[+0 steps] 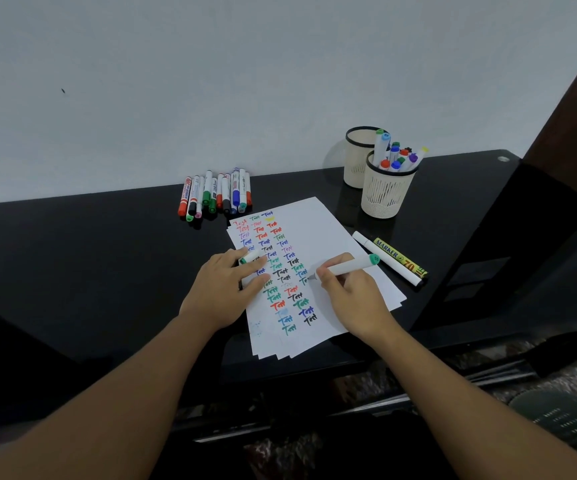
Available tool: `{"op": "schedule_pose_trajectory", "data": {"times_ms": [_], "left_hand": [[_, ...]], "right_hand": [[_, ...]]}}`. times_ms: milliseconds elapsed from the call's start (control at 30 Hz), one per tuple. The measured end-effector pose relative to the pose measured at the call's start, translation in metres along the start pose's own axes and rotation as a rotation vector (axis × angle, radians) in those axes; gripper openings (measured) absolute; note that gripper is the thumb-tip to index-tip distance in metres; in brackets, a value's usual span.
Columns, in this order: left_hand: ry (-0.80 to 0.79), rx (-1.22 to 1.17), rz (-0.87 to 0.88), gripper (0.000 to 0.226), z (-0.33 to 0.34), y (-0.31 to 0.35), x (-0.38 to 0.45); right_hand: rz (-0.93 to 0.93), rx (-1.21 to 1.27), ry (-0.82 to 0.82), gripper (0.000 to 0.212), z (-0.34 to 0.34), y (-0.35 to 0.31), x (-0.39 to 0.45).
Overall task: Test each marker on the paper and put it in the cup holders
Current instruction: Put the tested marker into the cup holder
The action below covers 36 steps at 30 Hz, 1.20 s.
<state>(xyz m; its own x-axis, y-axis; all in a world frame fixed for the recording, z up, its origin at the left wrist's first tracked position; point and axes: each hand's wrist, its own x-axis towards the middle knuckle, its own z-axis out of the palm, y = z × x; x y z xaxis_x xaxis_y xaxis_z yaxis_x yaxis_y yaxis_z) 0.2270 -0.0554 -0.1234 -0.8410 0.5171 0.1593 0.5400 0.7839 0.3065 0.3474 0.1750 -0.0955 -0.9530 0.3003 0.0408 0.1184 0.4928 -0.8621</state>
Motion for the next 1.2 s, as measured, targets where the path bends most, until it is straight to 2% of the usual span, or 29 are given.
{"op": "schedule_pose_trajectory", "data": {"times_ms": [200, 367, 467, 633, 800, 967, 1100, 1200], "left_hand": [[0.002, 0.014, 0.006, 0.053, 0.0014, -0.0010, 0.0004], [-0.002, 0.008, 0.002, 0.065, 0.0001, -0.0016, -0.0003], [0.000, 0.012, 0.005, 0.062, 0.0009, -0.0014, 0.0002], [0.015, 0.005, 0.012, 0.057, -0.0008, 0.0006, -0.0010], [0.014, -0.004, 0.016, 0.048, -0.0007, 0.0009, -0.0001], [0.093, -0.058, 0.056, 0.051, -0.0052, 0.0045, -0.0032], [0.125, -0.125, -0.068, 0.067, -0.0073, 0.0070, -0.0031], [0.137, -0.091, -0.083, 0.054, -0.0040, 0.0027, -0.0014]], "right_hand": [[-0.005, -0.030, -0.011, 0.017, -0.0005, 0.0001, -0.0006], [-0.006, -0.013, -0.006, 0.018, 0.0000, -0.0013, -0.0008], [0.006, 0.033, -0.001, 0.018, -0.0008, -0.0013, -0.0004], [-0.011, -0.028, -0.008, 0.018, -0.0001, -0.0020, -0.0011], [0.005, 0.044, -0.003, 0.017, -0.0016, -0.0030, -0.0024], [-0.014, -0.004, -0.003, 0.015, 0.0000, -0.0028, -0.0016], [-0.036, 0.164, 0.085, 0.008, -0.0027, -0.0020, -0.0026], [-0.065, 0.262, 0.086, 0.010, -0.0029, -0.0042, -0.0064]]}}
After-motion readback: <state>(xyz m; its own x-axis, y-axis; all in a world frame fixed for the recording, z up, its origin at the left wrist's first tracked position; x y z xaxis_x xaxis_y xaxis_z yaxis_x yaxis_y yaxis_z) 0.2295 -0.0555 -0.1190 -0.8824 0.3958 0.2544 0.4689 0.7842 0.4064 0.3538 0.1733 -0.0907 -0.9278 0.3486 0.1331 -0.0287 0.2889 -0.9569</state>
